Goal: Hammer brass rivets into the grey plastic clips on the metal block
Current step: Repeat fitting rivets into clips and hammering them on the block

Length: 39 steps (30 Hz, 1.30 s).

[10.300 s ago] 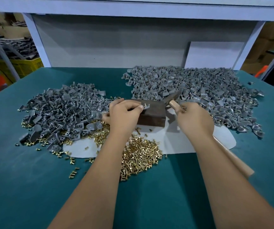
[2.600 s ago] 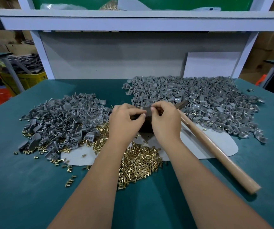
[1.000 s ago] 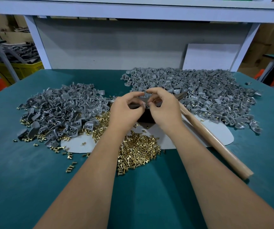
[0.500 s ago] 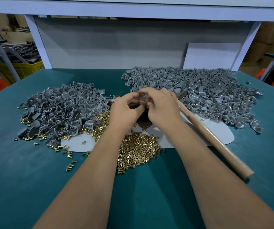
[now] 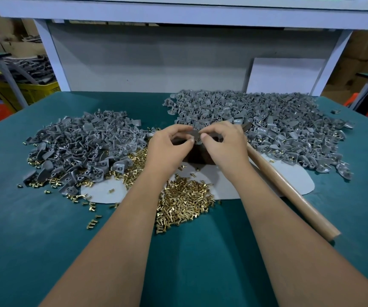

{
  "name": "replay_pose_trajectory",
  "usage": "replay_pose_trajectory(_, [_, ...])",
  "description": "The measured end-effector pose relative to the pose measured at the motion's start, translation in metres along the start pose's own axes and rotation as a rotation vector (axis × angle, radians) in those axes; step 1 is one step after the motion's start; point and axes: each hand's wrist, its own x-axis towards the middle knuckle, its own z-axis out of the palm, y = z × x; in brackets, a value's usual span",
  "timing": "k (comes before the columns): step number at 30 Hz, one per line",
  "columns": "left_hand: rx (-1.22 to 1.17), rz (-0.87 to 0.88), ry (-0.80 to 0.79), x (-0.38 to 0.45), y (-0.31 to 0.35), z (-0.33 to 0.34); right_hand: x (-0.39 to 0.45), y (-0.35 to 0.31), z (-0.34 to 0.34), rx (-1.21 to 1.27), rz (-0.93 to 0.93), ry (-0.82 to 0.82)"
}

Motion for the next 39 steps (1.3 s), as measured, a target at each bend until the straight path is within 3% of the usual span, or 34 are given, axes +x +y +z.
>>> replay_pose_trajectory(25, [-0.023,0.003,-0.015,0.001,-0.001,0.000,-0.001,-0.003,0.009,0.047,-0.040,-0.019])
replay_pose_trajectory(39, [0.020,0.012,-0.004,-0.002,0.001,0.001,-0.003,-0.009,0.015,-0.223,0.070,0.045])
